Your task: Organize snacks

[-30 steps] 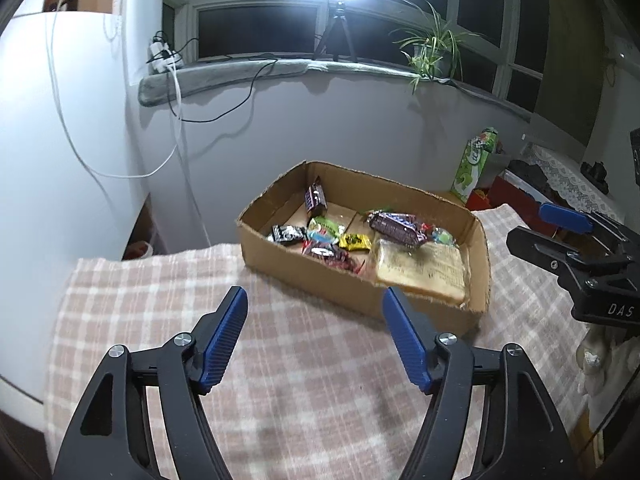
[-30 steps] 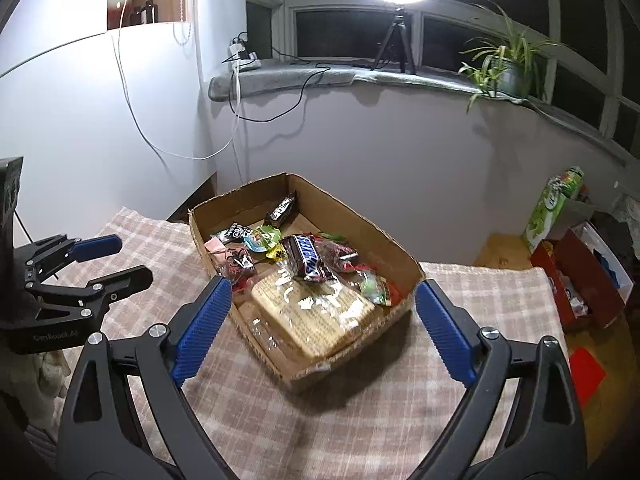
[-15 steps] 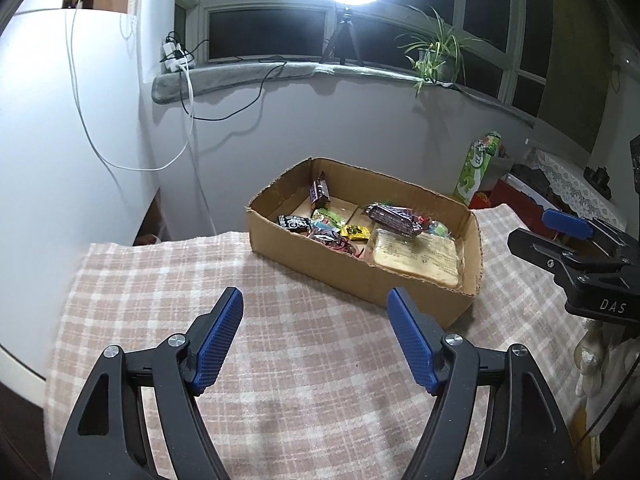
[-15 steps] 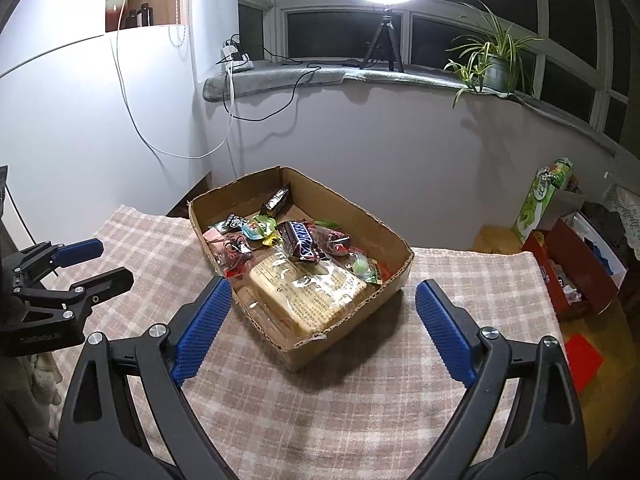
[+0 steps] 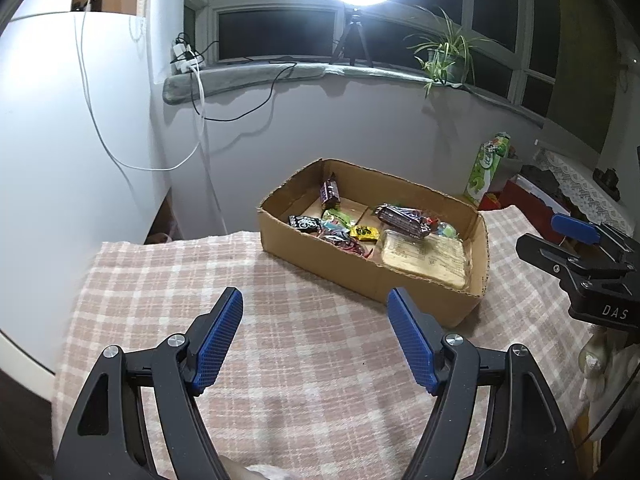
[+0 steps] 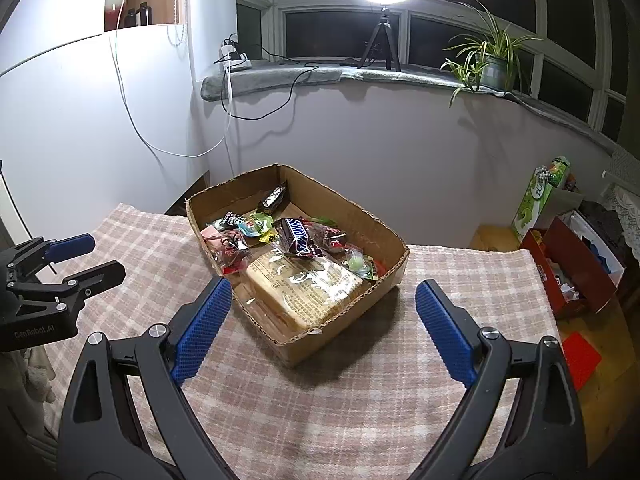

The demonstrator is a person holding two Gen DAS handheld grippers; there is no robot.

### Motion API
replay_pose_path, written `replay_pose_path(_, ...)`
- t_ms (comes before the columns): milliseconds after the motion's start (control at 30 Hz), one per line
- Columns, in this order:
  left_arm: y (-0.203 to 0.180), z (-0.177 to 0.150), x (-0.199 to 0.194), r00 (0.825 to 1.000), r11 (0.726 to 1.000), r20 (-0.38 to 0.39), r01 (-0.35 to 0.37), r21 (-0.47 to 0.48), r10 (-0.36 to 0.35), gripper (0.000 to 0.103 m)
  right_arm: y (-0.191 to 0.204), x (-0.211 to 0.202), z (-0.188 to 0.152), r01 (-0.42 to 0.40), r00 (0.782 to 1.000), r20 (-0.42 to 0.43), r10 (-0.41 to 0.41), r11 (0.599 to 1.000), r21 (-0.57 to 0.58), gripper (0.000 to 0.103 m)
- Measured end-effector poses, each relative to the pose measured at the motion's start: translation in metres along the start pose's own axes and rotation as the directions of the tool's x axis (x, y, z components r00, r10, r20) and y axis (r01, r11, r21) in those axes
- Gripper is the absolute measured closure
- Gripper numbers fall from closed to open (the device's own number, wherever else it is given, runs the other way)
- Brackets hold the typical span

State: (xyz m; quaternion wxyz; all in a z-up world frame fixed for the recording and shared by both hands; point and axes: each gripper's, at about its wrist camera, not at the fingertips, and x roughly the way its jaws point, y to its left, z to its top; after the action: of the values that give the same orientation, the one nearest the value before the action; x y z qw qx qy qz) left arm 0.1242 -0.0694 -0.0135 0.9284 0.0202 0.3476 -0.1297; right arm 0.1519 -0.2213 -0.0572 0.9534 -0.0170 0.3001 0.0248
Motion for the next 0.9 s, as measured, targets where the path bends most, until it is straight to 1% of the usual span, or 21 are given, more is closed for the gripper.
replay_pose_path(900, -0.0022, -0.0017, -0.0025, 1.000, 1.000, -0.003, -0.002, -0.007, 0.002, 0.028, -0.0030, -0.0015, -0.0015, 0.006, 1.000, -0.001, -0.006, 1.000, 0.002, 0.008)
